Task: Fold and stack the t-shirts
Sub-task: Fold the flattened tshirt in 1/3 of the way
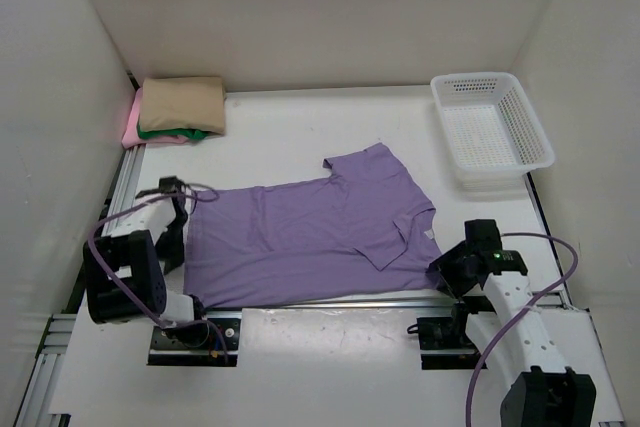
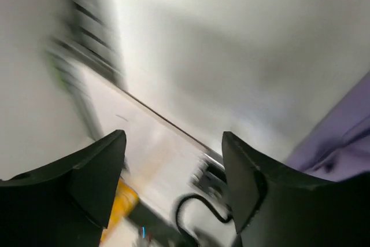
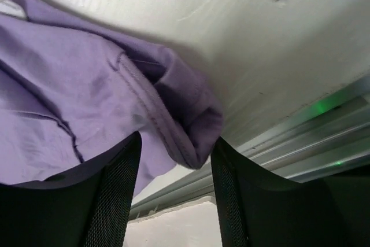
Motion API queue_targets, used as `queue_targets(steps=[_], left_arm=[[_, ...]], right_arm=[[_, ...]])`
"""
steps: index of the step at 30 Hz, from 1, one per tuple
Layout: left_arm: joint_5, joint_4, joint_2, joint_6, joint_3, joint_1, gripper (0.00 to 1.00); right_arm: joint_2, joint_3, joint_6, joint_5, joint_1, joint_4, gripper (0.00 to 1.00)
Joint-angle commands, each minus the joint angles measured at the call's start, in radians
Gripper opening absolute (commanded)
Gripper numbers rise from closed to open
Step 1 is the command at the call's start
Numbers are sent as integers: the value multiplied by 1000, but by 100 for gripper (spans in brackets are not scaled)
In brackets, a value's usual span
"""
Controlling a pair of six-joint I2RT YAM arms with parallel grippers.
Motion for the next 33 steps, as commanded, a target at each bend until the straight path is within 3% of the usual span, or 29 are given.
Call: queue_targets(steps=[1,2,4,5,7,8,10,11,15,17,23,33], left_arm=[[-265,110,-2,-1,239,-107,79],[-265,110,-2,-1,379,-206,79],[-188,110,-2,-1,511,-337,79],[-150,110,-2,-1,564,-489,79],[-57,110,12,-1,667,-665,77],[-35,110,37,-1,680,-840,77],[26,99,78,-1,700,-1002,74],[104,99,124,-1,700,-1132,73],[305,99,276,-1,807,-1334,70],[424,108,351,-1,835,-1373,70],[545,195,503,-1,904,-1439,67],[491,243,664,-1,964,-1448,64]], right_arm=[[-16,3,15,93,0,-144,56],[-27,39,15,102,0,-161,56],[-65,79,15,122,0,-203,56],[-75,96,15,136,0,-214,52],[-84,136,26,136,9,-236,46],[-84,145,26,145,9,-236,34],[-84,161,37,155,9,-256,22],[-84,178,49,155,9,-256,12],[-93,221,60,175,9,-270,9],[-93,209,51,158,9,-197,9],[48,159,52,47,9,-11,1],[74,29,81,90,0,94,0]])
